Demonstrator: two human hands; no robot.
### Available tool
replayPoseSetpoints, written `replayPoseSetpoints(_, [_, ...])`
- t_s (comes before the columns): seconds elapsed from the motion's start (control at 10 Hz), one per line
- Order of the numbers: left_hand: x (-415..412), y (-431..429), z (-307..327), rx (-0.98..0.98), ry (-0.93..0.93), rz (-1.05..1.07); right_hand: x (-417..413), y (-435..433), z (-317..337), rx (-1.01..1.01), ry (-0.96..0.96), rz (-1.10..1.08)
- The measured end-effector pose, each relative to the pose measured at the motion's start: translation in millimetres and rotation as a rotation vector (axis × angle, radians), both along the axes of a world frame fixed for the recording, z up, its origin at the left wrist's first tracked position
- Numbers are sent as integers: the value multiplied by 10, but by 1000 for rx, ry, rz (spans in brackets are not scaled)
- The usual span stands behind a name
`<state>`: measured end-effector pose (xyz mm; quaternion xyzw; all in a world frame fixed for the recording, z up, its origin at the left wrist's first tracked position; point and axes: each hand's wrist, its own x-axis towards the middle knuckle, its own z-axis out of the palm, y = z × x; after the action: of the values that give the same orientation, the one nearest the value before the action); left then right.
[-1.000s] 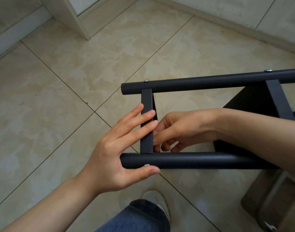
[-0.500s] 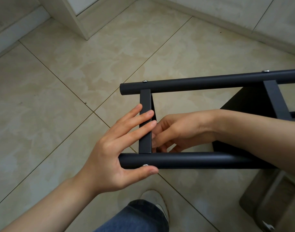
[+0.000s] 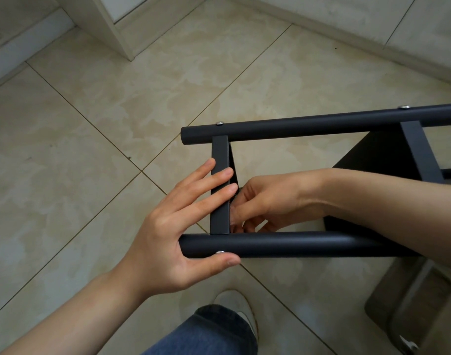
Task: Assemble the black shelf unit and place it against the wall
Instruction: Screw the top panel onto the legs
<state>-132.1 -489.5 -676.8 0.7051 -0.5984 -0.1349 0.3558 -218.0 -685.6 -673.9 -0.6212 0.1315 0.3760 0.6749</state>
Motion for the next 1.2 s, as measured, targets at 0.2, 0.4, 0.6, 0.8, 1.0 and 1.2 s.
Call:
replayPoseSetpoints(0.2, [1, 4, -4, -1, 6, -1, 13, -13, -1, 28, 30, -8])
replayPoseSetpoints(0.4, [1, 5, -2, -2, 2, 1, 3, 4, -16, 32, -1, -10])
replayPoseSetpoints(0.6, [0, 5, -6, -5, 11, 1, 11, -30, -11, 65, 30, -7])
replayPoseSetpoints(0.8, [-1, 4, -4, -10, 5, 2, 4, -24, -30, 95, 23, -22])
replayPoseSetpoints(1.0, [-3, -2, -1, -12, 8, 2, 9, -30, -39, 94, 43, -22])
replayPoseSetpoints(1.2, [-2, -1, -4, -10, 1, 4, 1, -36, -27, 137, 31, -8])
